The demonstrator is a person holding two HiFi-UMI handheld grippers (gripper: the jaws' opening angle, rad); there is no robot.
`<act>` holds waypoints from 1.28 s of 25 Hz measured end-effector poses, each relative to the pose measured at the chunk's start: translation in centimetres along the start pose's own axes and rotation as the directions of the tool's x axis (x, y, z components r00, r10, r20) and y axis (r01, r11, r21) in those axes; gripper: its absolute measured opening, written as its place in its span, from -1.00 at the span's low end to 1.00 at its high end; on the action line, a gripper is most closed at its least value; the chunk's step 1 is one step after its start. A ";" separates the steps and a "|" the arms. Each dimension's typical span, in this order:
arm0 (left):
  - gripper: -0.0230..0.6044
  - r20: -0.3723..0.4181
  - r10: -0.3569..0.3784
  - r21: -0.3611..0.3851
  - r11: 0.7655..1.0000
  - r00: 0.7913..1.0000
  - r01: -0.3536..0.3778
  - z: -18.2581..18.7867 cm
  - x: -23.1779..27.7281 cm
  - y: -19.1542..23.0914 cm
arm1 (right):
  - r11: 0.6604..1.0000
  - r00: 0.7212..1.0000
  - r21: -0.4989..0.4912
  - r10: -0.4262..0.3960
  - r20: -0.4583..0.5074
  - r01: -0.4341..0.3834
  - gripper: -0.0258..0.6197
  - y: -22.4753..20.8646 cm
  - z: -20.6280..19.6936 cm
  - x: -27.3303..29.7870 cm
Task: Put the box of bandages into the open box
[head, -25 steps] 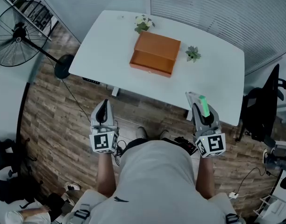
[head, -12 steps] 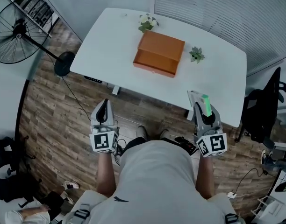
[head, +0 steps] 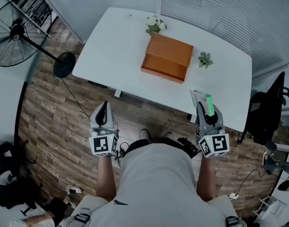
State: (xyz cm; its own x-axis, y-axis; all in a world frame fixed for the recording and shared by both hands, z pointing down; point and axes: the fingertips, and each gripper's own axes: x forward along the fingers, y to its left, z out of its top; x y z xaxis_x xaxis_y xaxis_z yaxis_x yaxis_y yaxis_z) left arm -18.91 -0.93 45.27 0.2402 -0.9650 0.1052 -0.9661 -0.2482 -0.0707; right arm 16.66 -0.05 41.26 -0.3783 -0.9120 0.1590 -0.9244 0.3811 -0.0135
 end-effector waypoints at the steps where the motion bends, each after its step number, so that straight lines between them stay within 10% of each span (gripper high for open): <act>1: -0.91 -0.002 0.001 -0.004 1.000 1.000 -0.001 0.0 0.3 0.6 | 1.000 1.000 -0.002 -0.008 -0.002 0.008 -0.63 0.1 0.1 0.5; 24: -0.91 -0.005 0.072 -0.014 0.997 0.997 -0.072 0.5 9.5 4.7 | 0.982 0.986 -0.135 0.113 -0.125 -0.129 -0.64 -2.6 -0.8 14.1; 32: -0.91 -0.028 0.095 -0.005 0.995 0.995 -0.095 -0.1 9.7 5.0 | 0.846 0.940 -0.458 0.132 -0.316 -0.273 -0.64 -2.2 -3.1 17.9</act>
State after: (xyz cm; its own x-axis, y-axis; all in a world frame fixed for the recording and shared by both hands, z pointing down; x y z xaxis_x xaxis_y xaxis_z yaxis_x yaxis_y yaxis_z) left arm -21.47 -11.53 46.07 0.1450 -0.9813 0.1263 -0.9850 -0.1552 -0.0757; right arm 12.11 -16.76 47.23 -0.4618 -0.7585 0.4597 -0.6567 0.6408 0.3976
